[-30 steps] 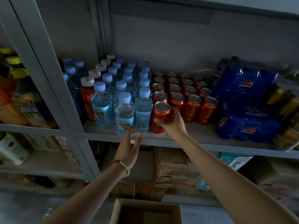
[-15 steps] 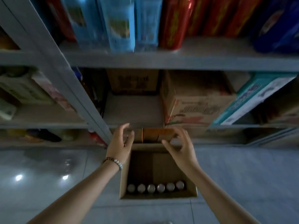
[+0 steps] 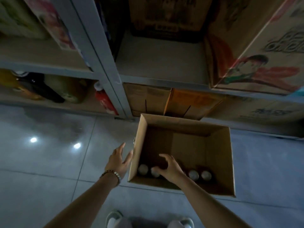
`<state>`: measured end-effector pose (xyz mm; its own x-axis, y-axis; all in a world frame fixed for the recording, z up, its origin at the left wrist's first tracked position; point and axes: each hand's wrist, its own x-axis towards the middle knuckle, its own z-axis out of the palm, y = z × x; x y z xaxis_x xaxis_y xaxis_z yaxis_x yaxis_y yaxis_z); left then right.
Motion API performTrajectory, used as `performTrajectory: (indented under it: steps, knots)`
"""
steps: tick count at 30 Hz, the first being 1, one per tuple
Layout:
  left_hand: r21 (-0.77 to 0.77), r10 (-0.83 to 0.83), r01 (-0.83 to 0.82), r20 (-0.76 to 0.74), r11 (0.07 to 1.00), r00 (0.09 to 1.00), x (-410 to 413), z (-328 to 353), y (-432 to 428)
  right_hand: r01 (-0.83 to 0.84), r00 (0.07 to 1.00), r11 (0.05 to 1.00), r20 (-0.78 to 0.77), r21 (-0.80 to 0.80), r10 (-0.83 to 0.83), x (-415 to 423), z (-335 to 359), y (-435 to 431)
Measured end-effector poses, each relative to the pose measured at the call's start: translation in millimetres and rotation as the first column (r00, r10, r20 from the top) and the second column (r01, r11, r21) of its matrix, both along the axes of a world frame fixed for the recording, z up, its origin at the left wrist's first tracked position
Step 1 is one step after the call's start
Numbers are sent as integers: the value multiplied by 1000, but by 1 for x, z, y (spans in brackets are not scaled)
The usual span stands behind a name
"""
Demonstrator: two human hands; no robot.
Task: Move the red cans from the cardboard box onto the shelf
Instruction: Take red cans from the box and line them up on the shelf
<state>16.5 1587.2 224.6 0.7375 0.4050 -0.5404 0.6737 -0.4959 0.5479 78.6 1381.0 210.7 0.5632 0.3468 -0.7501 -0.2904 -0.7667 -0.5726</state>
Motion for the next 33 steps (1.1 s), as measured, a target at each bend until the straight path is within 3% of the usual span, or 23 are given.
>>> performTrajectory:
  steps: [8,13,16,21,23,26,29,33]
  knots:
    - [-58,-70,83,196,995,978,42,-98,-1,-185,979,983,-83,16,186,10,-124,29]
    - [-42,-88,113,385,993,919,74,-130,-14,-450,892,892,-42,36,451,8,-170,45]
    - [-35,-80,108,458,994,886,74,-143,-14,-489,872,872,-24,23,489,7,-189,53]
    - [-93,-72,140,522,986,850,66,-151,-14,-727,680,677,20,-116,733,11,-221,71]
    - [-95,-72,143,531,985,845,67,-149,-15,-747,637,636,66,-192,768,11,-225,77]
    - [-69,-74,127,512,990,856,68,-148,-17,-646,731,749,163,-145,662,15,-228,67]
    - [-58,-82,131,523,990,848,66,-153,-26,-356,919,934,179,-2,351,32,-236,36]
    - [-73,-95,159,537,985,838,63,-157,-32,-231,926,972,313,38,208,64,-204,-5]
